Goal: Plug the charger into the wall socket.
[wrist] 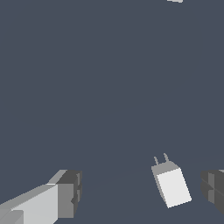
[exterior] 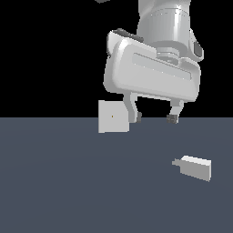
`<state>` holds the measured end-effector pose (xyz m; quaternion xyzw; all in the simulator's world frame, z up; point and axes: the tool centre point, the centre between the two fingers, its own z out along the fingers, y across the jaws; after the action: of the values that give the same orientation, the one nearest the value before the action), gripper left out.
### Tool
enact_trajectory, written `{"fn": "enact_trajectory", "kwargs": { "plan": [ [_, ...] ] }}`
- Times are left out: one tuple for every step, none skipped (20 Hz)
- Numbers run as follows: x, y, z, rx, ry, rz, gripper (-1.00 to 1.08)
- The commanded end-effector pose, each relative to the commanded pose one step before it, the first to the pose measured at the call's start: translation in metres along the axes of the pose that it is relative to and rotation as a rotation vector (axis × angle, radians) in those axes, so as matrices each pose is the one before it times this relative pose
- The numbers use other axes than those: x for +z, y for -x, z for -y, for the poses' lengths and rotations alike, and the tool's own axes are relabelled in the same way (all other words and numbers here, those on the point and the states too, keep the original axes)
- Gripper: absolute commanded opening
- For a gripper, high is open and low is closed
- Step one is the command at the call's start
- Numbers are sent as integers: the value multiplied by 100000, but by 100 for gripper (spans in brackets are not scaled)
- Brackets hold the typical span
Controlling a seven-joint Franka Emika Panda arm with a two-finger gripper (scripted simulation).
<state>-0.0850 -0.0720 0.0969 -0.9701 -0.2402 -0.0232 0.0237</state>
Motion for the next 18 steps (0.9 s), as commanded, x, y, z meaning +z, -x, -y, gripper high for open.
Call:
{"fn": "enact_trajectory", "kwargs": {
  "plan": [
    [376,717,-586,-4333,158,-762,100],
    [149,278,-231,-1659,45,-291,100],
    [149,275,-230,-1653,44,-291,100],
    [148,274,-231,-1646,42,-290,100],
    [148,272,-231,-1641,40,-290,100],
    [148,271,-232,-1637,39,-290,100],
    [149,270,-232,-1636,37,-291,100],
    [149,268,-233,-1634,35,-292,100],
    [145,262,-229,-1591,33,-285,100],
    [138,247,-218,-1512,30,-272,100],
    [131,233,-207,-1433,26,-258,100],
    [125,220,-198,-1352,23,-244,100],
    [117,205,-187,-1275,20,-230,100],
    [111,193,-178,-1196,17,-216,100],
    [104,178,-166,-1123,15,-203,100],
    [97,167,-156,-1039,13,-188,100],
    [89,153,-144,-961,11,-174,100],
    [82,139,-133,-881,9,-159,100]
  ]
}}
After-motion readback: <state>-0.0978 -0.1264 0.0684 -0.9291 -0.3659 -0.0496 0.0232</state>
